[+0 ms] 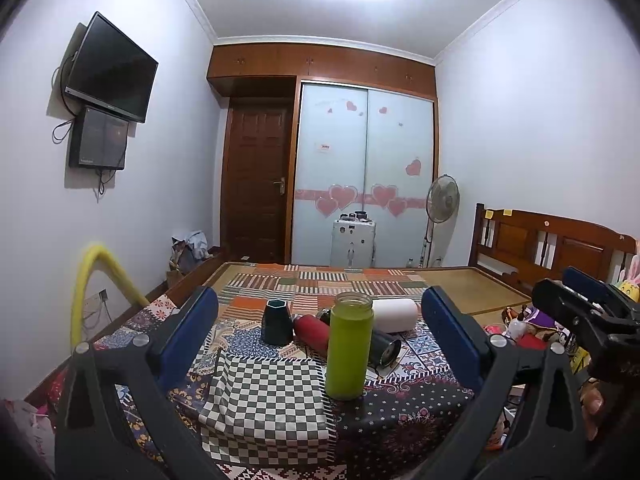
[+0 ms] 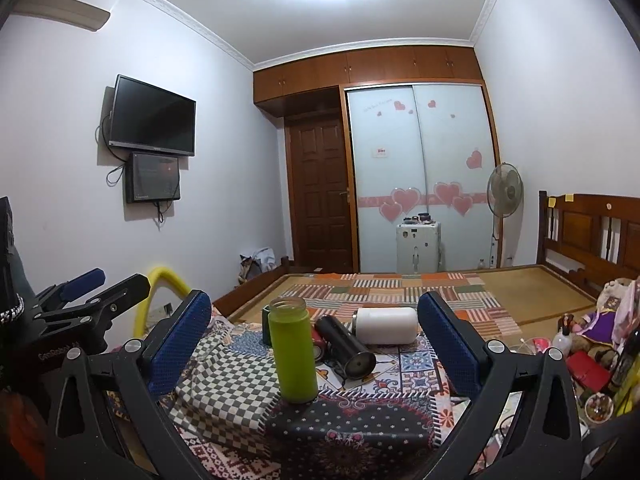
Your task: Flip cup upright
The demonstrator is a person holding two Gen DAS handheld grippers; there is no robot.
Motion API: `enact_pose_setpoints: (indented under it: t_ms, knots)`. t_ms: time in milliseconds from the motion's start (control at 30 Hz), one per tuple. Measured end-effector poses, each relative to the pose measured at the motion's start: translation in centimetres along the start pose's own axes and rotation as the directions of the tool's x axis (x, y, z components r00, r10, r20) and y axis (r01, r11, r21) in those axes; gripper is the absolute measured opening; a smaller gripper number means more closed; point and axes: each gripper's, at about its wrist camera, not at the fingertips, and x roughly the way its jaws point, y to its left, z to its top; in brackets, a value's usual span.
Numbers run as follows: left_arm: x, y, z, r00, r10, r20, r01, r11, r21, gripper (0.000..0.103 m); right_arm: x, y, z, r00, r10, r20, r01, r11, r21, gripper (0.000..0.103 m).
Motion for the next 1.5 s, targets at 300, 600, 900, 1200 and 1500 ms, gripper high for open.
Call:
enact_pose_setpoints:
  t_ms: [300, 600, 900, 1200, 1500]
  knots:
    - [0.09, -0.34, -0.21, 1.0, -0.002, -0.004, 0.003, 1.0, 0.007, 0.103, -0.16, -0.16, 0.09, 1.0, -0.008, 0.0, 0.008, 1.0, -0.003, 0.103]
    - [0.26, -0.4, -0.29, 1.0, -0.004, -0.007, 0.004, 1.0, 0.008, 0.103, -0.19, -0.23, 0.23, 1.0, -0.011, 0.002, 0.011, 1.0, -0.002, 0.103]
    - [0.38, -0.47, -0.33, 1.0, -0.002, -0.003, 0.002, 1.0, 0.018, 0.103, -0.18, -0.3, 0.29, 1.0, -0.012, 0.004, 0.012, 1.0, 0.0, 0.103]
    - [0.34, -0.87, -0.44, 1.0, -0.018, -0.001, 0.018, 0.999, 0.039, 0.103, -0.2, -0.4, 0.58, 1.0, -0.017, 0.008, 0.017, 1.0, 0.01, 0.103]
    - [0.74, -0.42, -0.58, 0.999, -0.026, -0.019, 0.026, 0.999, 0.025, 0.103, 0.06, -0.26, 0.4, 1.0, -0.021, 0.005, 0.021, 1.0, 0.009, 0.103]
